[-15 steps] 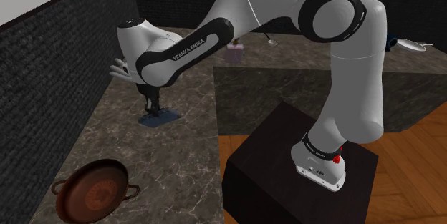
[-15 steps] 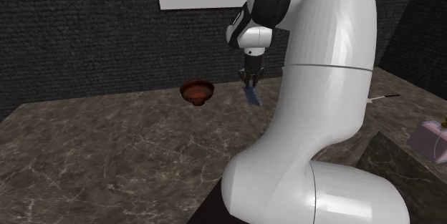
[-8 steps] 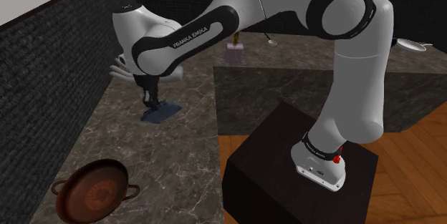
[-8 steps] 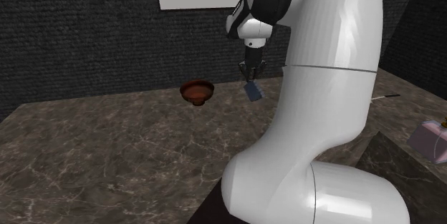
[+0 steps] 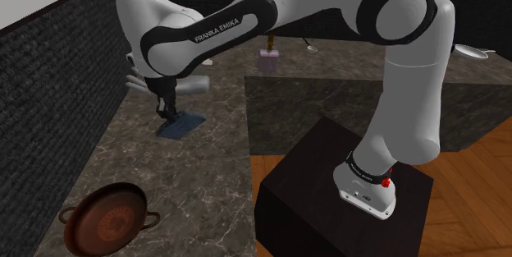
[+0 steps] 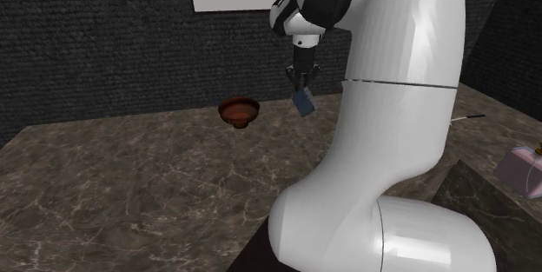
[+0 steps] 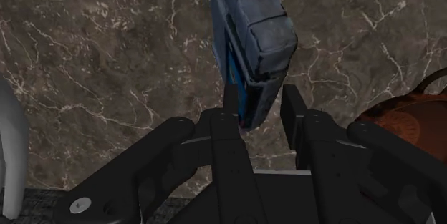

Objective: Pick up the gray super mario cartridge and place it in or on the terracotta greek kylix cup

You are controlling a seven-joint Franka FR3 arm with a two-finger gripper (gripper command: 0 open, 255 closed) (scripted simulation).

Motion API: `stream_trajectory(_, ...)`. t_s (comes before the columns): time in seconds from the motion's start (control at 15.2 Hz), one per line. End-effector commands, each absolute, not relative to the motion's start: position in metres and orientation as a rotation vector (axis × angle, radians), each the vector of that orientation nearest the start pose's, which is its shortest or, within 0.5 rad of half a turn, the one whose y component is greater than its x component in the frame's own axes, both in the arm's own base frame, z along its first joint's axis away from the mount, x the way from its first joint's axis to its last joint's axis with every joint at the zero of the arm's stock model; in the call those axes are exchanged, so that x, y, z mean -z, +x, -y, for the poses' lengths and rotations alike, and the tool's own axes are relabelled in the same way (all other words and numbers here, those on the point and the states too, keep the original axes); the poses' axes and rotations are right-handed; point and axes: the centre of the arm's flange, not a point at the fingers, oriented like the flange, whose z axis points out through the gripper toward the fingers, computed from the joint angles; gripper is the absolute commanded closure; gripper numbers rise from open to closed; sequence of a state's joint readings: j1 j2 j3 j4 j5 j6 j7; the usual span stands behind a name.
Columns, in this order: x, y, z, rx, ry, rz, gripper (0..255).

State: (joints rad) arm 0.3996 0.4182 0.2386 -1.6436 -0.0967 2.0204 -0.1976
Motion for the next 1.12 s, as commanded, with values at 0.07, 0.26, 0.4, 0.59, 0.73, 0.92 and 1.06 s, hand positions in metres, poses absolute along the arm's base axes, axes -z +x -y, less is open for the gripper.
stream_trajectory(0.07,-0.380,0.535,-0.412,-0.047,-2.852,1.309,255)
stream_trajectory(0.26,-0.383,0.523,-0.450,-0.047,-2.852,1.309,255)
stream_trajectory(0.4,-0.385,0.515,-0.475,-0.047,-2.852,1.309,255)
stream_trajectory(0.59,-0.389,0.503,-0.512,-0.047,-2.852,1.309,255)
stream_trajectory(0.73,-0.391,0.495,-0.537,-0.047,-2.852,1.309,255)
stream_trajectory(0.92,-0.394,0.482,-0.575,-0.047,-2.852,1.309,255)
stream_trajectory(1.06,-0.396,0.474,-0.600,-0.047,-2.852,1.309,255)
